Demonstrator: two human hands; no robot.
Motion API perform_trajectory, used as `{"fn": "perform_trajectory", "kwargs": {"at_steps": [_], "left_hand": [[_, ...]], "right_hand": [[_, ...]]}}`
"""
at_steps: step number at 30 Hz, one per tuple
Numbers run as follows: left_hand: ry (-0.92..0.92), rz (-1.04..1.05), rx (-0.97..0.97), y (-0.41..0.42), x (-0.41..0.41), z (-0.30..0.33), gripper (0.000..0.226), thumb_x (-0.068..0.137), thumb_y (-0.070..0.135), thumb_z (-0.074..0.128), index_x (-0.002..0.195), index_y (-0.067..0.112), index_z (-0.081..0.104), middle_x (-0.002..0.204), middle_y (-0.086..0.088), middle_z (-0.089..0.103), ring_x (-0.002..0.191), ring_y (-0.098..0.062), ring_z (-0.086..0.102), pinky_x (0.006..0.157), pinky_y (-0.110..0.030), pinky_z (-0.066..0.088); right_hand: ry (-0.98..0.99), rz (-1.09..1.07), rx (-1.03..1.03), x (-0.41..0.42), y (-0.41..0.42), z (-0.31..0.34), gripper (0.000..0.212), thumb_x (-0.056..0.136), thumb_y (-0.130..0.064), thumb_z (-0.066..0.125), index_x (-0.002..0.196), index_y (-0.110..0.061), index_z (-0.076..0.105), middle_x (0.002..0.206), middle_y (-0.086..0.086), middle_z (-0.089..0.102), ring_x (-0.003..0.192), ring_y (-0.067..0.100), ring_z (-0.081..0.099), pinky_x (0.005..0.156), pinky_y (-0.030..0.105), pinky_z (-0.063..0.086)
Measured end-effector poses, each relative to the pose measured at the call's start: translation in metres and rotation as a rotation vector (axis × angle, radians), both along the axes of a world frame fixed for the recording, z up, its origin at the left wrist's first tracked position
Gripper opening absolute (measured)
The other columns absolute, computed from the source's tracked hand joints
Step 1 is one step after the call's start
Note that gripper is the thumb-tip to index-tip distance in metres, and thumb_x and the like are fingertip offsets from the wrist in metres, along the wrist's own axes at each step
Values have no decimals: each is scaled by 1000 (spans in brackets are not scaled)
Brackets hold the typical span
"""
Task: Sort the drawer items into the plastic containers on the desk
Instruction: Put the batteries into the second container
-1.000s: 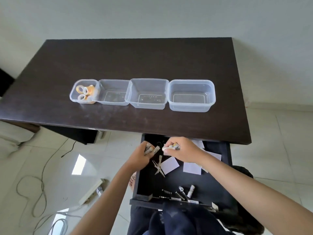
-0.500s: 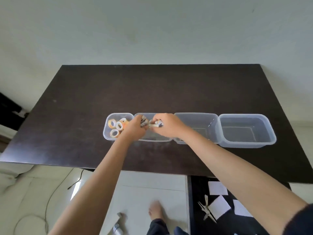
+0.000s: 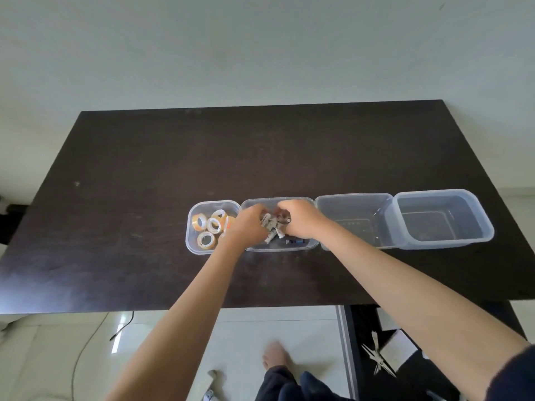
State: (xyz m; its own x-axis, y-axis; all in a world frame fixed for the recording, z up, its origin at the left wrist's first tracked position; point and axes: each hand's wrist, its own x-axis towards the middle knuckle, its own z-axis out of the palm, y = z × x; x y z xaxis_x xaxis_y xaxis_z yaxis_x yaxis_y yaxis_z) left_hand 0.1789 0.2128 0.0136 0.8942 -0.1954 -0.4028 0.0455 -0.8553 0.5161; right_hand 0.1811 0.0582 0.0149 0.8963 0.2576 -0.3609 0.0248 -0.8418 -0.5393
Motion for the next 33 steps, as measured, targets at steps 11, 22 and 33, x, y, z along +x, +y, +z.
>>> {"fn": "perform_trajectory", "kwargs": {"at_steps": [11,22,33], "left_hand": [[-158,108,-220,-13,-47,6,41,83,12,64,123,16,54,124,-3,58,115,-20,55,97,-35,46],[-182,28,-419,-116,-171,-3,28,83,11,67,111,15,63,103,2,64,85,-5,61,71,0,41],[140,-73,-247,-230,-289,-96,27,87,15,61,114,15,61,111,0,57,96,-10,57,85,-18,45]], "right_hand": [[-126,-75,210,-34,-30,38,25,83,-16,67,106,-25,65,105,-5,68,91,13,65,78,34,54],[-40,-148,344,-172,-163,24,21,81,-10,72,101,-17,70,88,-5,70,75,7,65,69,8,48],[303,-108,6,-311,-301,-98,22,84,-20,66,105,-20,64,104,-4,61,81,7,58,78,24,50]]}}
